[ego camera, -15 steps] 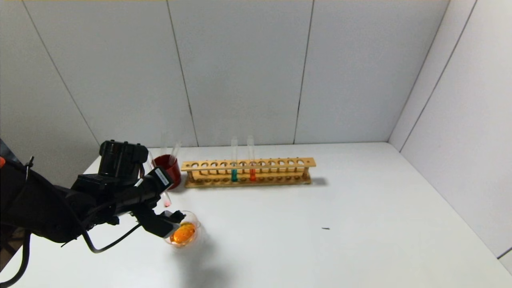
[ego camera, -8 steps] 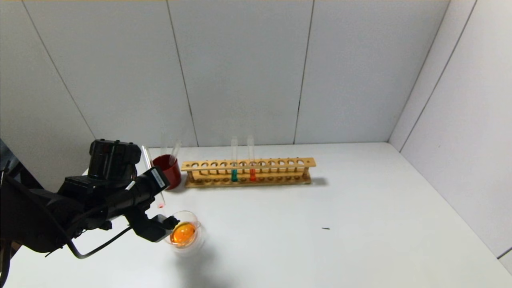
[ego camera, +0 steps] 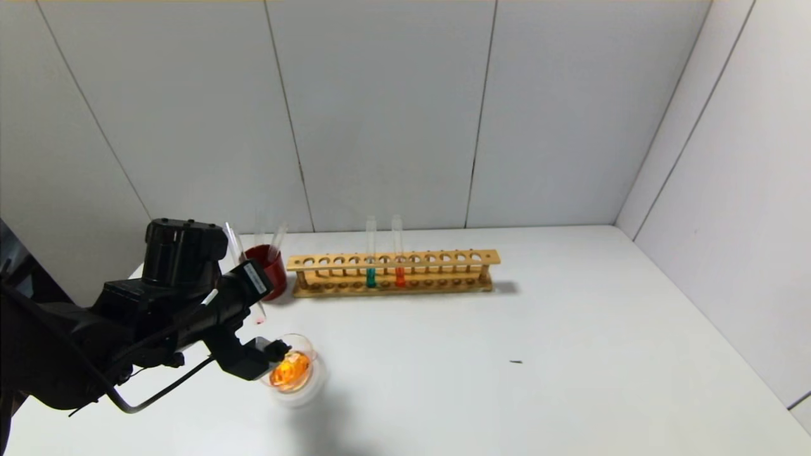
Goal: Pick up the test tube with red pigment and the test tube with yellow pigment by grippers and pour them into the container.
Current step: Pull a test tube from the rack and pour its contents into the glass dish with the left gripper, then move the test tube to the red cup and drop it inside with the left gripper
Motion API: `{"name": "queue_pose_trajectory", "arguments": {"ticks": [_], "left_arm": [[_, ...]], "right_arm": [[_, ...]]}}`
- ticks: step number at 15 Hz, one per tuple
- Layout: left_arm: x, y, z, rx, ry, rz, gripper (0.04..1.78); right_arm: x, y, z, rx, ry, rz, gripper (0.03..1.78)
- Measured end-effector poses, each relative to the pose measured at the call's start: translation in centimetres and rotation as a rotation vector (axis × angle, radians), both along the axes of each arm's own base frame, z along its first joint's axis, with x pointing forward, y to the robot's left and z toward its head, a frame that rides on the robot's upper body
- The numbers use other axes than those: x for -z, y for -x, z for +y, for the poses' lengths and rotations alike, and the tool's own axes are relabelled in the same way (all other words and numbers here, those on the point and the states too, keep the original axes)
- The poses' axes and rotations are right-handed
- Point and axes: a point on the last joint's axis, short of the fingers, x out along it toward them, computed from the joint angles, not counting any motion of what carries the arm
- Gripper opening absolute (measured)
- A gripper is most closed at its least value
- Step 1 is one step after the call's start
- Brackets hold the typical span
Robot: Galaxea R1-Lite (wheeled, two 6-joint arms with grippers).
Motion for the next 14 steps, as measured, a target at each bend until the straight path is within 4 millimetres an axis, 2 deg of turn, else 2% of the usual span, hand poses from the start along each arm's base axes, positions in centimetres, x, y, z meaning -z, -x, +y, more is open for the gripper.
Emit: {"name": "queue_pose_trajectory", "arguments": {"ticks": [3, 7, 11, 14], "left_arm": [[-0.5, 0.2, 0.2, -0.036, 0.052, -0.028, 0.33], [-2.7, 0.4, 0.5, -0.261, 0.385, -0.154, 0.33], [-6.0, -0.9, 0.9, -0.573, 0.876, -0.318, 0.33], [-8.8, -3.9, 0.5, -0.682, 1.377, -0.409, 0.33]], "right_arm": [[0.0, 0.0, 0.0, 0.0, 0.0, 0.0, 1.75], [0.0, 0.0, 0.0, 0.0, 0.0, 0.0, 1.75], [0.0, 0.0, 0.0, 0.0, 0.0, 0.0, 1.75], [0.0, 0.0, 0.0, 0.0, 0.0, 0.0, 1.75]]}}
